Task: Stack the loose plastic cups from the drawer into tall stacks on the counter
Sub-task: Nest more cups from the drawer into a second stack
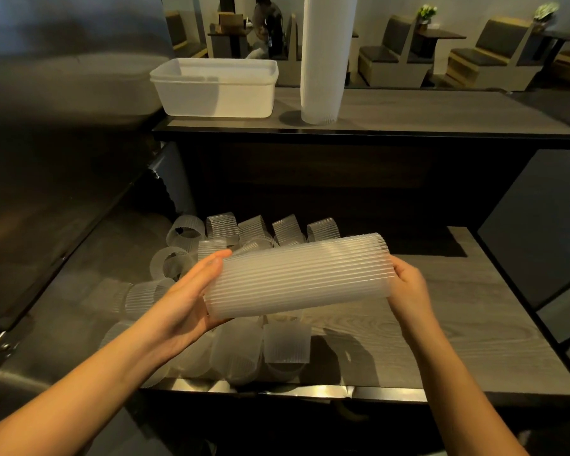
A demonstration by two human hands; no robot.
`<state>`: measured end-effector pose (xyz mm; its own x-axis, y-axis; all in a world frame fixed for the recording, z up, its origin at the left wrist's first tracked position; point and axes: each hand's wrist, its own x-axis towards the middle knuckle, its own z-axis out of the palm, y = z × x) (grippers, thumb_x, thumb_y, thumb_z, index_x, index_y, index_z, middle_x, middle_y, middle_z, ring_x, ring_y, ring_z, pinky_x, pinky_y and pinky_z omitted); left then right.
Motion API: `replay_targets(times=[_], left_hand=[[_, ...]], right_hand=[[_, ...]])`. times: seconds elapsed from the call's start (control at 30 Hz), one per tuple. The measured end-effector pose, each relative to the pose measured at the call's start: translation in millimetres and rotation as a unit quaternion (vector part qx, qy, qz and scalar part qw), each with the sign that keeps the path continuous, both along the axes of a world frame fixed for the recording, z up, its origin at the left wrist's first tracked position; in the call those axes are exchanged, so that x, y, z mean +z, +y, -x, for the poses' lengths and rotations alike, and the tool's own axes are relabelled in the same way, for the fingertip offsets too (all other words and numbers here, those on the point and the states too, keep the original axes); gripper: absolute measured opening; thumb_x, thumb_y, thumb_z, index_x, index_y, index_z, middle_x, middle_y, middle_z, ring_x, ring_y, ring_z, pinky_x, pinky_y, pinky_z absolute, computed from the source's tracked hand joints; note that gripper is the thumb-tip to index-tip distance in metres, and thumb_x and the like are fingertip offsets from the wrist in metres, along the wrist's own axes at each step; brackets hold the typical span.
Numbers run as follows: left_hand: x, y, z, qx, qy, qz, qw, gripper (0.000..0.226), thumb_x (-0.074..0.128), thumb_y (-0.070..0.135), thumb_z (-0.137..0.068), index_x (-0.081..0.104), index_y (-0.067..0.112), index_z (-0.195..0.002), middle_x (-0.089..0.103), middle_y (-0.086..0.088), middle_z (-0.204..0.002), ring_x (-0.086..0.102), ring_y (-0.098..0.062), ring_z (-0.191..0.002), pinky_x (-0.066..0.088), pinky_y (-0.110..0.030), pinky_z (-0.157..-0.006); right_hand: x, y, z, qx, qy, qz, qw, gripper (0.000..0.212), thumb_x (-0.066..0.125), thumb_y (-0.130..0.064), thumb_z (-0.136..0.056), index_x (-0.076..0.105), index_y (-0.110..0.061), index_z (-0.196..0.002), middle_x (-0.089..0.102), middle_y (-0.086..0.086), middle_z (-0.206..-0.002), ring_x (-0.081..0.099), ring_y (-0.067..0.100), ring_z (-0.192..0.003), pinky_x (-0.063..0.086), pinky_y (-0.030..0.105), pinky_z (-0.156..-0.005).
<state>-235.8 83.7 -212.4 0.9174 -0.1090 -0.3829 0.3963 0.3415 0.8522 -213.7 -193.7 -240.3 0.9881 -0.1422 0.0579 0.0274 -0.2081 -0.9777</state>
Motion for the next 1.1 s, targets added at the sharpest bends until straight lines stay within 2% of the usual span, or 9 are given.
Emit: replay_targets(times=[0.13,0.2,0.3,0.5,0.67,0.77,0.87,0.97,1.1], left_hand=[[2,-1,0,-0.004,-0.003,-0.001,1.0,0.042,0.056,0.035,-0.073,0.06,0.025,-0.114,0.058,-0.004,-0.117,0.057,-0.022,-0.105,0.055,-0.036,-0.075],[3,0,-1,-0.002,-0.002,0.002,1.0,0.043,0.056,0.035,-0.074,0.06,0.025,-0.115,0.059,-0.004,-0.116,0.057,-0.023,-0.105,0.056,-0.036,-0.075],[3,0,-1,0.0,-0.004,0.002,1.0,0.041,0.056,0.034,-0.074,0.061,0.025,-0.113,0.059,-0.004,-0.115,0.058,-0.022,-0.103,0.056,-0.035,-0.073],[1,1,-1,0.001,-0.003,0.006,1.0,0.039,0.057,0.034,-0.073,0.061,0.025,-0.111,0.058,-0.004,-0.116,0.057,-0.022,-0.103,0.056,-0.036,-0.073],[0,1,-2,0.002,-0.006,0.008,1.0,0.04,0.057,0.035,-0.073,0.061,0.025,-0.111,0.058,-0.004,-0.116,0.057,-0.022,-0.103,0.055,-0.036,-0.076],[0,2,-2,0.002,-0.004,0.006,1.0,0.041,0.057,0.035,-0.072,0.061,0.026,-0.112,0.058,-0.004,-0.116,0.058,-0.022,-0.102,0.056,-0.035,-0.075],[0,2,-1,0.002,-0.006,0.007,1.0,0.039,0.057,0.035,-0.072,0.062,0.026,-0.11,0.059,-0.004,-0.113,0.058,-0.022,-0.101,0.054,-0.038,-0.082],[1,3,-1,0.004,-0.008,0.008,1.0,0.039,0.057,0.035,-0.073,0.062,0.025,-0.11,0.059,-0.005,-0.114,0.058,-0.022,-0.103,0.05,-0.041,-0.089],[2,2,-1,0.003,-0.011,0.008,1.0,0.039,0.057,0.035,-0.073,0.061,0.025,-0.11,0.059,-0.004,-0.114,0.057,-0.023,-0.103,0.052,-0.04,-0.085]], right_hand=[[-24,9,0,-0.018,0.099,-0.092,0.991,0.018,0.044,-0.018,-0.095,0.059,-0.015,-0.085,0.062,0.003,-0.083,0.058,0.017,-0.081,0.045,0.023,-0.067],[-39,20,3,0.044,0.134,0.0,0.99,0.013,0.047,-0.017,-0.093,0.056,-0.018,-0.084,0.059,-0.001,-0.081,0.057,0.014,-0.079,0.042,0.017,-0.062],[-53,38,12,0.14,0.082,0.122,0.979,0.01,0.06,-0.015,-0.087,0.063,-0.018,-0.096,0.059,-0.009,-0.086,0.055,0.0,-0.078,0.043,0.005,-0.066],[-51,49,17,0.216,0.042,0.187,0.957,0.02,0.062,-0.023,-0.086,0.064,-0.026,-0.105,0.058,-0.02,-0.094,0.054,-0.009,-0.085,0.04,0.0,-0.075],[-56,50,14,0.249,0.019,0.277,0.928,0.024,0.056,-0.025,-0.09,0.063,-0.023,-0.112,0.061,-0.008,-0.115,0.051,-0.002,-0.099,0.031,-0.005,-0.078],[-55,49,13,0.254,0.037,0.247,0.934,0.019,0.056,-0.02,-0.089,0.067,-0.02,-0.106,0.063,-0.011,-0.104,0.053,-0.01,-0.089,0.034,-0.003,-0.077],[-49,43,14,0.237,0.082,0.125,0.96,0.015,0.057,-0.008,-0.087,0.069,-0.014,-0.095,0.064,-0.016,-0.082,0.058,-0.014,-0.072,0.041,0.003,-0.072],[-42,31,17,0.18,0.111,-0.017,0.977,0.018,0.056,-0.003,-0.086,0.068,-0.016,-0.081,0.066,-0.008,-0.067,0.061,-0.004,-0.066,0.046,0.008,-0.069],[-39,7,15,0.078,0.126,-0.152,0.977,0.018,0.053,-0.01,-0.087,0.069,-0.016,-0.078,0.068,-0.003,-0.067,0.061,0.011,-0.073,0.05,0.016,-0.069]])
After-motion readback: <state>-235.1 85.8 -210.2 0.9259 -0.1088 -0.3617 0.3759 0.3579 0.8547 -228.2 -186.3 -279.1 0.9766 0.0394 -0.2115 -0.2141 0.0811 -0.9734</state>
